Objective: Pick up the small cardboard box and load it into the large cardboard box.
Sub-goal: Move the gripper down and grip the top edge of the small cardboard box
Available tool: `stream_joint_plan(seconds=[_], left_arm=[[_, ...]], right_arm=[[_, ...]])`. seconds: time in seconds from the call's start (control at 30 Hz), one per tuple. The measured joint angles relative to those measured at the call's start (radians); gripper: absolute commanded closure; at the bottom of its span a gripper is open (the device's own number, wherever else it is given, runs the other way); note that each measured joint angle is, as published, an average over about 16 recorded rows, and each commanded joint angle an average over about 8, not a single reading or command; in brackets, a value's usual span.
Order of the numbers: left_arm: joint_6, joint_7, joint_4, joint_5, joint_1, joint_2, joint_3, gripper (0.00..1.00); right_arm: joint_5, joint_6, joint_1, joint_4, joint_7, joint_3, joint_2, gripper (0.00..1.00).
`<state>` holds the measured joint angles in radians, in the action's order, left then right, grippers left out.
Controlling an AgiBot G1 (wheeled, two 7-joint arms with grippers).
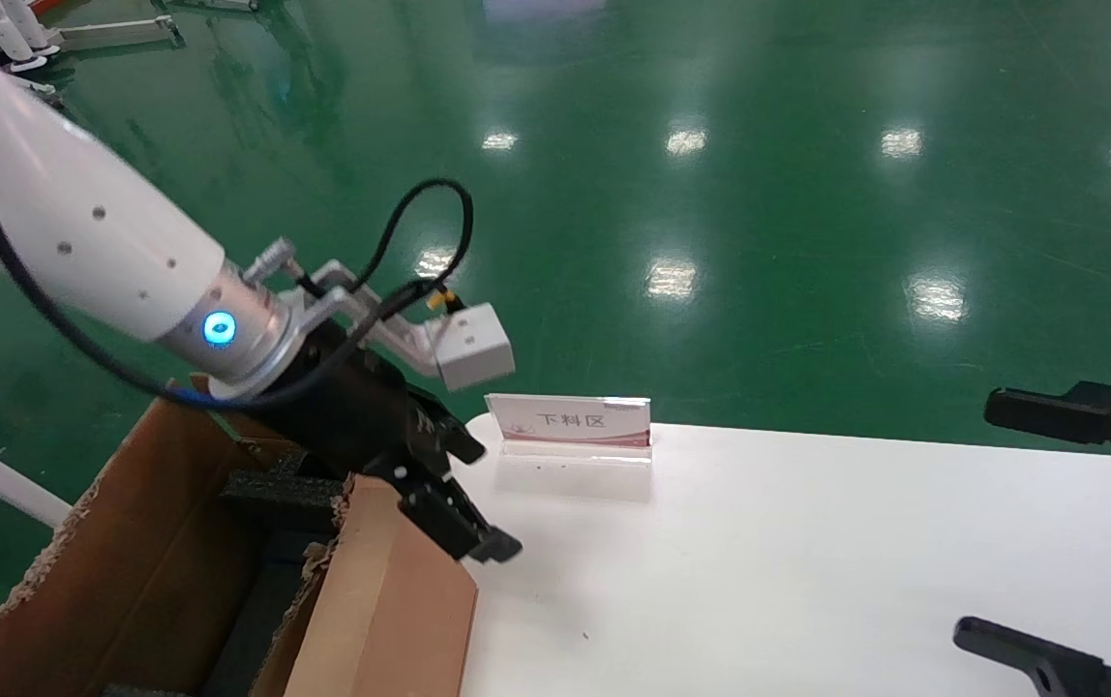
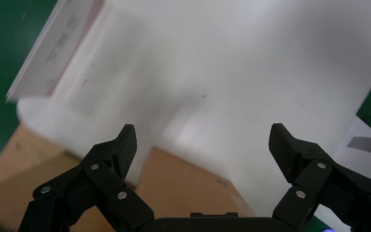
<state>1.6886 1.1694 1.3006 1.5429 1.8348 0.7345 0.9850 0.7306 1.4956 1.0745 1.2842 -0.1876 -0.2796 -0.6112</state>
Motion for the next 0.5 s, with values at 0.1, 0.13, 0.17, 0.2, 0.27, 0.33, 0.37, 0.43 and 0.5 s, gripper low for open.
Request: stream_joint_plan(seconds=[0.1,0.13,0.17,0.2,0.27,0.33,0.37,0.43,0.5], left_arm=[[0.017,0.069,-0.018,0.017,0.053,0.017,0.049,0.00],[0.021,0.090,-0.024,0.020,0.068,0.022,0.064,0.00],[0.024,0.111,-0.029,0.024,0.084,0.026,0.080,0.00],[0.027,0.133,-0.033,0.027,0.099,0.030,0.096,0.00],[0.032,0.175,-0.040,0.031,0.129,0.038,0.131,0.00],[0.036,0.217,-0.045,0.033,0.160,0.045,0.170,0.00],[0.038,0.238,-0.046,0.033,0.175,0.048,0.190,0.00],[0.040,0.280,-0.049,0.031,0.205,0.055,0.234,0.00],[0.042,0.322,-0.049,0.028,0.236,0.062,0.279,0.00]], right_arm=[[0.000,0.000,0.000,0.000,0.000,0.000,0.000,0.00],[0.000,0.000,0.000,0.000,0.000,0.000,0.000,0.00],[0.000,0.000,0.000,0.000,0.000,0.000,0.000,0.00],[0.000,0.000,0.000,0.000,0.000,0.000,0.000,0.00],[0.000,0.000,0.000,0.000,0.000,0.000,0.000,0.00],[0.000,0.000,0.000,0.000,0.000,0.000,0.000,0.00],[0.000,0.000,0.000,0.000,0.000,0.000,0.000,0.00],[0.000,0.000,0.000,0.000,0.000,0.000,0.000,0.00],[0.000,0.000,0.000,0.000,0.000,0.000,0.000,0.00]])
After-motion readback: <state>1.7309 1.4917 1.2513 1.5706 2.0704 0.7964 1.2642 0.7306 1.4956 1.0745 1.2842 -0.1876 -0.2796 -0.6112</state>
